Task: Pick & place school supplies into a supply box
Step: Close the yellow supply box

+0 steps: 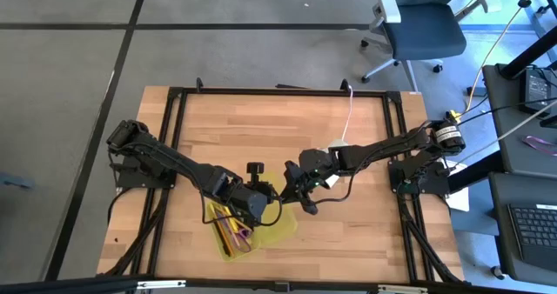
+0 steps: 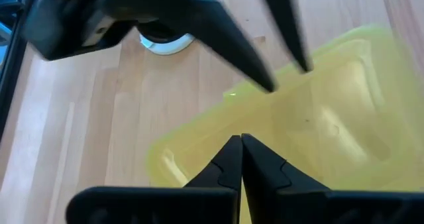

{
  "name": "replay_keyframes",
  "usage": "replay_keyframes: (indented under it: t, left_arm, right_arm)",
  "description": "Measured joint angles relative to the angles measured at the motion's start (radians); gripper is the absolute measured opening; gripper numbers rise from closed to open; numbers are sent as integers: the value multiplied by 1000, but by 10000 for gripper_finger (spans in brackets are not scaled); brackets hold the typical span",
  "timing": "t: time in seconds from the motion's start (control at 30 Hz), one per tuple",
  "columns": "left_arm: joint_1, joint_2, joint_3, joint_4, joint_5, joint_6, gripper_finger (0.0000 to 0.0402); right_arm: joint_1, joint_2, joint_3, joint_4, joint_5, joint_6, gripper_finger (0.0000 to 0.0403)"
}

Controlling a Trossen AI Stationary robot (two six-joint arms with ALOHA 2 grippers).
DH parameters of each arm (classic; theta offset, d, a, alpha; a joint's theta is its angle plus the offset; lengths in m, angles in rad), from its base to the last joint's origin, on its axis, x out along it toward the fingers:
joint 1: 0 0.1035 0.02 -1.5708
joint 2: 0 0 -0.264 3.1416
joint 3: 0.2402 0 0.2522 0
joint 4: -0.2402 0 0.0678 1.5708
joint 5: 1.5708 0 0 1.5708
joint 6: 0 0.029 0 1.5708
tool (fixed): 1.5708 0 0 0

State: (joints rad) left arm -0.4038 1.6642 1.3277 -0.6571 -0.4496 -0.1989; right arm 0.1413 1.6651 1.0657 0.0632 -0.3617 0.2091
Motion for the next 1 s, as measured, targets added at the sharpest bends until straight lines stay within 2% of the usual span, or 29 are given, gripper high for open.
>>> replay_keyframes:
  t: [0.3,0.43,0.53,0.67,0.8,0.9,1.0]
  left_arm:
    - [-5,-8,-1,-37,0,-41,1]
    - [-28,-52,-1,-117,2,-159,3]
    - [-59,-93,-1,-197,24,-305,1]
    - [-118,-129,-1,-322,119,-581,2]
    - [-215,-123,-1,-416,182,-842,2]
    - [-302,-108,-2,-464,186,-1014,1]
    - [-379,-108,-2,-480,148,-1184,3]
  right_arm:
    - [-19,-4,0,-39,1,19,77]
    - [-23,-4,0,-135,2,22,77]
    - [-24,-4,0,-215,3,20,77]
    - [-24,-4,0,-285,10,22,77]
    - [-24,-4,0,-293,10,25,77]
    - [-24,-4,0,-292,-7,26,77]
    - [-24,-4,0,-289,-32,33,77]
